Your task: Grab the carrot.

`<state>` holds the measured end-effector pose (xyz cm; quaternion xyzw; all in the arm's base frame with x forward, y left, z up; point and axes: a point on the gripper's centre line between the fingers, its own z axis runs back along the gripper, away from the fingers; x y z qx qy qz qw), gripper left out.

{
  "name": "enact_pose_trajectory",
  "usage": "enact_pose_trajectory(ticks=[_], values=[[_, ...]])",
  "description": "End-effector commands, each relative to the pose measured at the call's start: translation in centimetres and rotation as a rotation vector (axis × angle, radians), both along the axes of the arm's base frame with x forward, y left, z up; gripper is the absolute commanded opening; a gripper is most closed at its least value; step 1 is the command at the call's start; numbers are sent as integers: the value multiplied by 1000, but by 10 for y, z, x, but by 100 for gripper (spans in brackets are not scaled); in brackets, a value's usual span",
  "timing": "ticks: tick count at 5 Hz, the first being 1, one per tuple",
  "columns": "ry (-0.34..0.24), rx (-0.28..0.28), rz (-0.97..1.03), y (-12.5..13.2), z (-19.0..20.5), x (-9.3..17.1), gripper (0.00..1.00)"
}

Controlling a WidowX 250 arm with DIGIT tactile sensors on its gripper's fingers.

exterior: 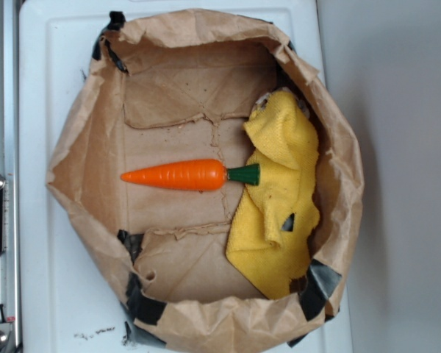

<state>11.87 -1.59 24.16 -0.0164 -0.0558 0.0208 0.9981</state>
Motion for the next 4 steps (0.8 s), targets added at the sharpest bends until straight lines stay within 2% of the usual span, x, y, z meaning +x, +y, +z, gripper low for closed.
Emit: enact_pose_trajectory(ticks=[1,2,3,4], values=[[0,0,0,0,0,0,100],[-53,-7,31,50,50,50,100],[-82,-7,48,75,50,98,100],[-120,-24,38,94,39,125,100]])
